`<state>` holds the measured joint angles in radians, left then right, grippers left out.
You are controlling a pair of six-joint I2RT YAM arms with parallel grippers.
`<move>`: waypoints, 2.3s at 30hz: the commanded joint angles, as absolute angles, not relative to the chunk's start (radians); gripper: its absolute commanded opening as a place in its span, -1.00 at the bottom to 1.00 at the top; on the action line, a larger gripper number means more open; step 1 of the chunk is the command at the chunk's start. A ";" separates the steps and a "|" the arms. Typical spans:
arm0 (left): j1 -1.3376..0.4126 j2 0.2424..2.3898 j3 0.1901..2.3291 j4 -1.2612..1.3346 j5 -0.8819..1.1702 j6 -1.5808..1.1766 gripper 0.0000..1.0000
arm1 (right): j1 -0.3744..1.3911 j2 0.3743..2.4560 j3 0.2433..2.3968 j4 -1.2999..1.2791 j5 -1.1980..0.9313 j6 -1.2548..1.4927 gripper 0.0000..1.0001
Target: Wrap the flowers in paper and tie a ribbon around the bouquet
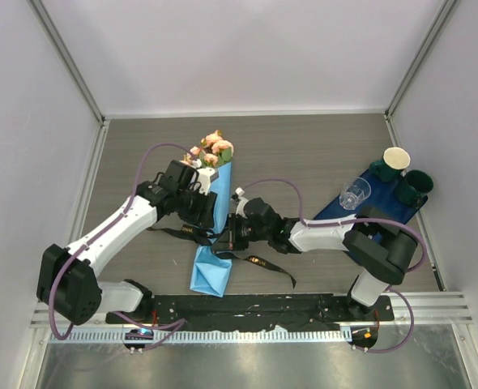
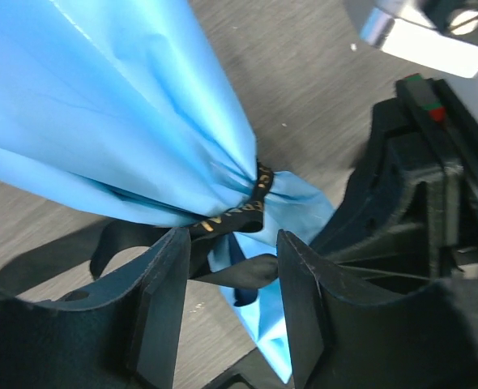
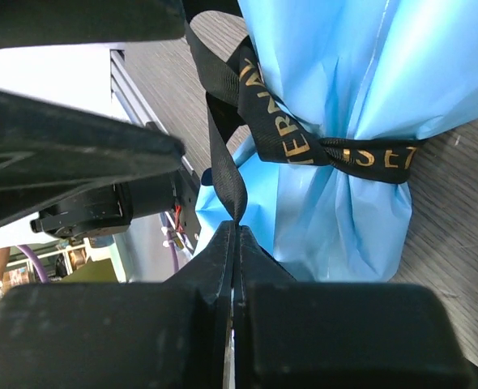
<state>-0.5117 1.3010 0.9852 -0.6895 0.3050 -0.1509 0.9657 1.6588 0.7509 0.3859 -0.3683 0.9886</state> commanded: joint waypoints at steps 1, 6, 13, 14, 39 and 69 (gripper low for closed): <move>-0.525 1.324 0.992 -0.681 0.190 -0.071 -0.03 | 0.966 1.621 0.756 0.459 -0.370 1.002 -1.00; -0.528 1.350 0.982 -0.661 0.229 -0.077 -0.09 | 0.965 1.632 0.761 0.472 -0.371 1.008 -1.00; -0.532 1.381 0.974 -0.666 0.249 -0.071 -0.10 | 0.957 1.638 0.744 0.505 -0.382 1.026 -1.00; -0.532 1.382 0.965 -0.664 0.244 -0.072 -0.09 | 0.956 1.638 0.742 0.505 -0.382 1.028 -1.00; -0.534 1.537 1.005 -0.546 0.370 -0.259 -0.77 | 0.924 1.598 0.673 0.489 -0.309 1.042 -1.00; -0.535 1.580 1.101 -0.396 0.457 -0.471 -0.91 | 0.802 1.456 0.712 0.178 -0.278 0.857 -1.00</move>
<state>-0.5301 1.6215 1.0748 -0.4438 0.4389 -0.4595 0.8032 1.4879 0.6819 0.1574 -0.2783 0.8623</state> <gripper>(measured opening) 0.055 0.026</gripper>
